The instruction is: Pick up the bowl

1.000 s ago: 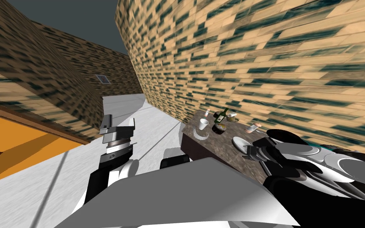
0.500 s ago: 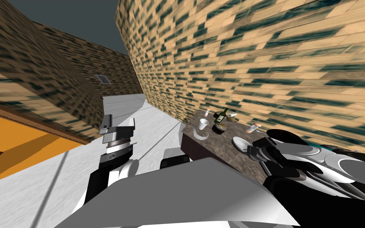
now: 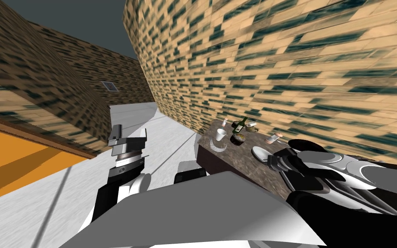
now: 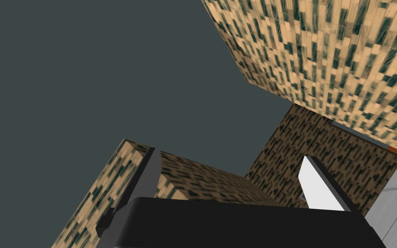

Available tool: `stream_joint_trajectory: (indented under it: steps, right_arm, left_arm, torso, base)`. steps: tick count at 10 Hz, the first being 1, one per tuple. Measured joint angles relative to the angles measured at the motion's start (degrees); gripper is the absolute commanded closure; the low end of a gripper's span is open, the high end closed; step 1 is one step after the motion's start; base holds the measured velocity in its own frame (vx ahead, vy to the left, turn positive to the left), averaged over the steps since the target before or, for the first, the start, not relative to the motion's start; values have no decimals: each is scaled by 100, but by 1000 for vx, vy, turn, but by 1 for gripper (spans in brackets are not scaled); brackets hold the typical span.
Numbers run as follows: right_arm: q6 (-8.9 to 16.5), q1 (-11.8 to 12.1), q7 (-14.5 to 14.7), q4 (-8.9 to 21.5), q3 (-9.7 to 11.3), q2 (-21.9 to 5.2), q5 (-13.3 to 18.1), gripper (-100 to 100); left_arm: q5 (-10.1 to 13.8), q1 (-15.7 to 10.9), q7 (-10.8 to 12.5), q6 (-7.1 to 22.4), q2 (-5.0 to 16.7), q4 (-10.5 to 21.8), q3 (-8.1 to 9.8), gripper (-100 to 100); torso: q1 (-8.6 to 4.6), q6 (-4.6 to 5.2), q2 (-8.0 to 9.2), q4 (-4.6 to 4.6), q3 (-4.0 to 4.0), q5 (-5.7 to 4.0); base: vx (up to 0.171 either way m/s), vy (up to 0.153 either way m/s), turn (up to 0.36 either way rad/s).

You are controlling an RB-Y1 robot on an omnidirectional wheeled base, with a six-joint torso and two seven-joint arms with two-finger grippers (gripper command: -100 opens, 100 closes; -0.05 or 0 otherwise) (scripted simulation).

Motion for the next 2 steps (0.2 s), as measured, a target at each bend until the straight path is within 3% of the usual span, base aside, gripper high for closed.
stream_joint_trajectory:
  steps: [1,2]
  right_arm:
    - [-131,83,-14,86,-169,-48,9,100]
    - [-160,95,-19,97,-194,-51,12,0]
  left_arm:
    - [0,0,0,0,0,0,0,0]
    - [0,0,0,0,0,0,0,0]
  torso:
    - [6,3,9,2,5,3]
    - [5,2,8,2,5,1]
  base:
    - [-12,11,-16]
    - [0,0,0]
